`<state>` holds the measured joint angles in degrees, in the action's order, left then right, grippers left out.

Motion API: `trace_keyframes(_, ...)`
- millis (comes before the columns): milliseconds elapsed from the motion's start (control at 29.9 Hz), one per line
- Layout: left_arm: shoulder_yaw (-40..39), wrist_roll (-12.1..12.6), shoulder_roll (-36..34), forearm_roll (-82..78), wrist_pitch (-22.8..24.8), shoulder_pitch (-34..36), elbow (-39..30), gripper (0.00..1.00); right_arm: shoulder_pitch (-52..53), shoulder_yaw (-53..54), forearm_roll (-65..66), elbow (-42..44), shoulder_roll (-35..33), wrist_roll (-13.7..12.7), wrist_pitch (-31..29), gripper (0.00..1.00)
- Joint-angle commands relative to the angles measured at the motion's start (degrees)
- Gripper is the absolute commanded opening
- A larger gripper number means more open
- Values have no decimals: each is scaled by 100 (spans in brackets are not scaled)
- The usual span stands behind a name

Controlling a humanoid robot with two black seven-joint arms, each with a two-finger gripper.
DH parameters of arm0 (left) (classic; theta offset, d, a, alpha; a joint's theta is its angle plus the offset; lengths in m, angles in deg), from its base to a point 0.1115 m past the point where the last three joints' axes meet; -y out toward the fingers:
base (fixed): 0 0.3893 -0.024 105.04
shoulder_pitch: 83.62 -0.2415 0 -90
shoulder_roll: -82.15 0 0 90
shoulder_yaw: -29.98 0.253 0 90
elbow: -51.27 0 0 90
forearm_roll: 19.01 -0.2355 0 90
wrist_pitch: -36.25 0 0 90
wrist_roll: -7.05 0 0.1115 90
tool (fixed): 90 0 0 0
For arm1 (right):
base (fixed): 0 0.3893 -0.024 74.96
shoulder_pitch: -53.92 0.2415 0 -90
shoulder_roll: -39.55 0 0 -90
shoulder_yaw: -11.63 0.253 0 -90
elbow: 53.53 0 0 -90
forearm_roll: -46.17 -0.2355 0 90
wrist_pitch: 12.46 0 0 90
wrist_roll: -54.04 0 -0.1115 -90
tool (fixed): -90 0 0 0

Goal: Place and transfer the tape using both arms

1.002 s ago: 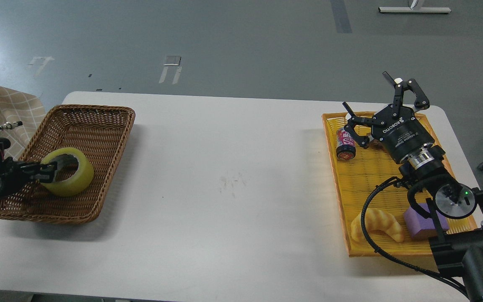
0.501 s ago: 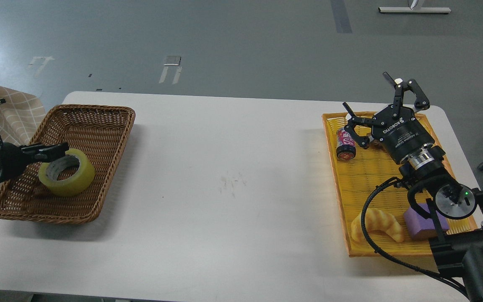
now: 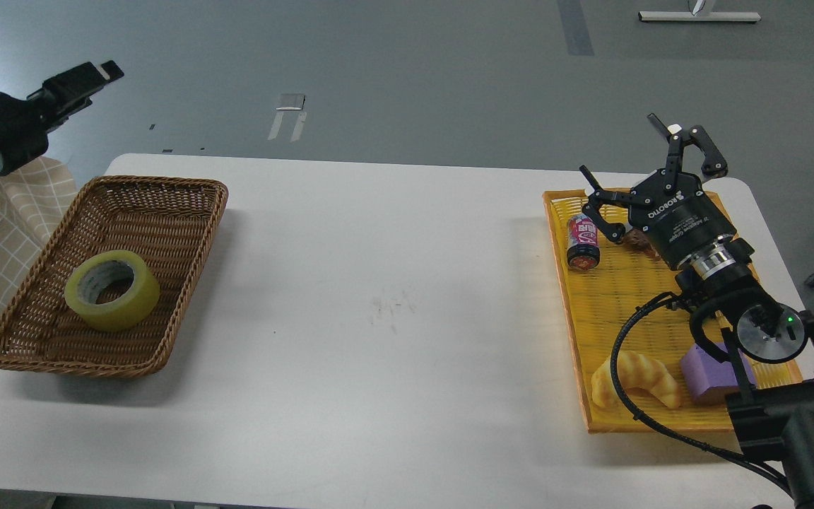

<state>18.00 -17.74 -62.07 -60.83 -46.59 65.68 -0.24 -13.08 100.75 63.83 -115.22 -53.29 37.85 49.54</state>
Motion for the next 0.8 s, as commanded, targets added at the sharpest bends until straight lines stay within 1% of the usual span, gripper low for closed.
trace_keyframes(0,-137,-17,350,604,-4,248,-8,97,134,0,1,-2,-7,-6,0,100)
trace_keyframes(33,-216,-35,438,709,-4,248,-8,97,152,0,1,-2,-7,-6,0,100)
trace_keyframes(134,-890,-321,947,1245,-4,196,-8,97,318,0,1,24,-7,-6,0,100)
trace_keyframes(167,-1111,-321,1105,1290,5,178,-17,97,380,0,9,25,-24,-6,0,100)
trace_keyframes(334,-1472,-321,1773,1378,101,178,-70,98,582,0,18,33,-112,-6,0,100)
trace_keyframes(434,-1745,-321,2230,1387,346,178,-78,98,732,0,27,77,-112,-6,0,100)
trace_keyframes(501,-1868,-321,2406,1396,487,169,-78,98,811,0,27,173,-112,3,0,100)
trace_keyframes(601,-2053,-321,2731,1649,891,117,-70,98,1013,8,27,463,-121,3,0,100)
trace_keyframes(768,-2080,-321,2926,2326,1454,2,-78,98,1198,8,27,666,-156,3,0,100)
